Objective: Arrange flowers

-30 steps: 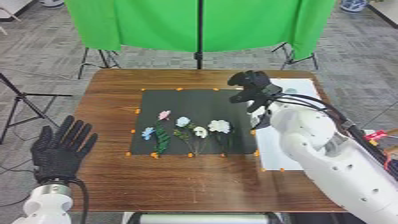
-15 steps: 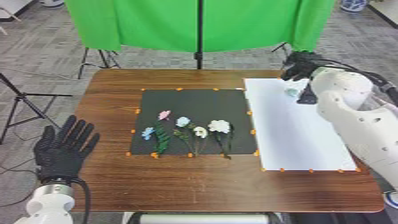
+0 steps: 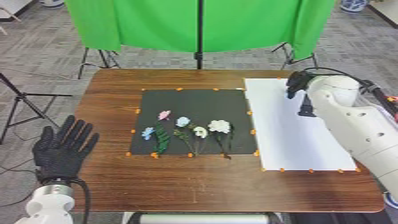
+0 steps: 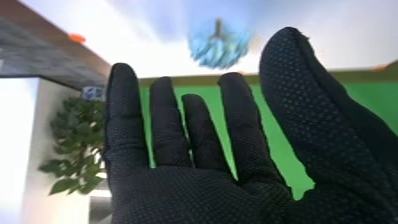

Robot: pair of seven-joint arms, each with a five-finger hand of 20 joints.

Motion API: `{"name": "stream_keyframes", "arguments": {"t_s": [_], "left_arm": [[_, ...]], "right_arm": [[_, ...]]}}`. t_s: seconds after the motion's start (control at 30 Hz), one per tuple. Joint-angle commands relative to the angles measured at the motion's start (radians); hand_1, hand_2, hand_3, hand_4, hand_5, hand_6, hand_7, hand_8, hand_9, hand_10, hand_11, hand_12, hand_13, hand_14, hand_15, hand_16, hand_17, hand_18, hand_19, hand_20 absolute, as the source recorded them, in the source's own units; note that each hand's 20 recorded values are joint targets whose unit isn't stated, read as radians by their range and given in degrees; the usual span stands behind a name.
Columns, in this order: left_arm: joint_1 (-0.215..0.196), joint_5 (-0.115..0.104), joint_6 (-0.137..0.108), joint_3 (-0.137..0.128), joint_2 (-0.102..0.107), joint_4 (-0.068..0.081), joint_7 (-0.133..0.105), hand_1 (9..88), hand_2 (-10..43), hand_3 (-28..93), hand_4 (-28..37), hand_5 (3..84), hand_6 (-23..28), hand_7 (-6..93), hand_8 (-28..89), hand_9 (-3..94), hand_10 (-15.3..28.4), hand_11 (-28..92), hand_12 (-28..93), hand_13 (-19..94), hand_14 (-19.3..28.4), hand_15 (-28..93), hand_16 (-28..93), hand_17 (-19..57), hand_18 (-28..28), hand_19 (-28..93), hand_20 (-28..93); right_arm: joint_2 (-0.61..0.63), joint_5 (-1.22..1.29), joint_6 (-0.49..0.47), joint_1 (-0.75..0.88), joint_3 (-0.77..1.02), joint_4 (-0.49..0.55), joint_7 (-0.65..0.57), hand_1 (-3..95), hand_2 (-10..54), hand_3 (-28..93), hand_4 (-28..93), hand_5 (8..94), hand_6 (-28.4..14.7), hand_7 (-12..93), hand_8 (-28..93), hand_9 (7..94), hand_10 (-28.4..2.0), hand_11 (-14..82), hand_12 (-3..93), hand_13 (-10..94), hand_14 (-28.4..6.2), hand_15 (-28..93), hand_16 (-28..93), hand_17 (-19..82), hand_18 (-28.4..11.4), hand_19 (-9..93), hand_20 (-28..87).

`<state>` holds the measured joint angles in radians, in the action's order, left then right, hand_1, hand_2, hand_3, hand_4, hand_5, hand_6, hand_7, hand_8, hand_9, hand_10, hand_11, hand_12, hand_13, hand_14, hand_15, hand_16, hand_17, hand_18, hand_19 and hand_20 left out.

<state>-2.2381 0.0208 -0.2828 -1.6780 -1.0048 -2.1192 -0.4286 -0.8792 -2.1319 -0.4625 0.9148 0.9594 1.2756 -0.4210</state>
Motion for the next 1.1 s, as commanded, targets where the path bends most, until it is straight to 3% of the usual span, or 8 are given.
{"name": "stream_keyframes", "arguments": {"t_s": [0.03,0.1,0.23,0.33,0.47,0.57,0.83,1.1], "left_arm": [[-0.015,-0.006,0.008,0.005,-0.005,0.004,-0.002,24.9,12.2,75,-28.3,45.7,7.3,15.3,-10,39.2,14.1,25,10,30,13.9,36,-6,-3.4,13.3,29,14],[-0.016,-0.005,0.009,0.002,-0.007,0.005,0.002,24.9,12.2,75,-28.3,45.7,7.3,15.3,-10,39.2,14.0,25,10,30,13.9,36,-6,-3.4,13.3,29,14],[-0.012,-0.003,0.010,0.001,-0.008,0.009,0.007,24.8,12.2,75,-28.3,45.6,7.3,15.1,-10,39.0,14.1,25,10,30,14.0,36,-6,-3.4,13.3,29,14],[-0.012,-0.009,0.008,0.001,-0.006,0.008,0.004,24.8,12.2,75,-28.3,45.5,7.3,15.0,-10,38.9,14.1,24,10,30,14.0,36,-6,-3.4,13.3,29,14],[-0.017,-0.010,0.006,-0.007,-0.008,0.007,-0.003,24.9,12.3,75,-28.3,45.5,7.4,14.9,-10,38.9,14.2,25,10,30,14.0,36,-6,-3.4,13.2,29,14],[-0.022,-0.011,0.007,-0.016,-0.006,0.006,-0.008,24.9,12.3,75,-28.3,45.5,7.4,14.8,-10,38.9,14.2,25,10,30,14.0,36,-6,-3.5,13.3,29,14],[-0.020,-0.010,0.001,-0.011,-0.011,0.005,-0.005,24.9,12.3,75,-28.3,45.5,7.3,14.9,-10,38.9,14.2,25,11,30,14.0,37,-6,-3.5,13.3,29,14],[-0.037,-0.008,-0.003,-0.027,-0.015,0.000,-0.009,24.9,12.3,75,-28.3,45.5,7.4,14.8,-10,38.9,14.3,25,11,30,14.0,36,-6,-3.6,13.3,29,14]], "right_arm": [[-0.024,-0.037,-0.074,0.006,0.018,-0.020,0.013,47.9,-9.5,81,-28,40.0,-0.4,24,-16,37.8,-11.2,10.4,9.6,39,-10.1,27,9,23,-20.0,44,17],[-0.031,0.010,-0.086,0.010,0.018,-0.024,-0.050,49.5,-9.5,80,-28,41.6,-0.1,25,-16,41.4,-13.1,11.3,12.2,42,-10.4,30,11,25,-19.5,46,18],[-0.009,-0.027,0.022,0.045,-0.012,-0.015,-0.058,52.8,-9.5,79,-28,46.8,0.3,26,-16,47.1,-14.5,16.2,16.9,46,-10.9,37,15,29,-19.0,50,20],[0.002,-0.047,0.084,0.070,-0.023,-0.001,-0.066,58.7,-9.5,70,-28,54.6,2.0,30,-17,55.7,-13.5,25.0,21.6,53,-7.8,43,28,32,-17.4,58,25],[0.039,-0.049,0.228,0.095,-0.060,0.035,-0.098,62.9,-9.5,65,-28,61.0,1.1,36,-5,67.8,-9.9,16.6,40.2,60,-5.0,41,37,35,-17.0,60,28],[0.058,-0.059,0.269,0.106,-0.067,0.054,-0.085,64.3,-9.5,65,-28,65.2,1.1,41,-1,73.5,-8.6,18.2,46.6,64,-4.1,42,39,36,-16.8,62,29],[0.100,-0.042,0.320,0.128,-0.065,0.135,-0.048,64.5,-9.5,66,-28,67.4,1.5,43,1,76.5,-8.2,18.2,48.3,67,-3.5,40,42,37,-16.6,61,30],[0.190,0.019,0.363,0.214,-0.045,0.370,-0.013,63.8,-9.5,67,-28,67.3,1.2,42,1,76.4,-8.3,17.3,47.8,67,-3.5,39,42,36,-16.9,60,30]]}}
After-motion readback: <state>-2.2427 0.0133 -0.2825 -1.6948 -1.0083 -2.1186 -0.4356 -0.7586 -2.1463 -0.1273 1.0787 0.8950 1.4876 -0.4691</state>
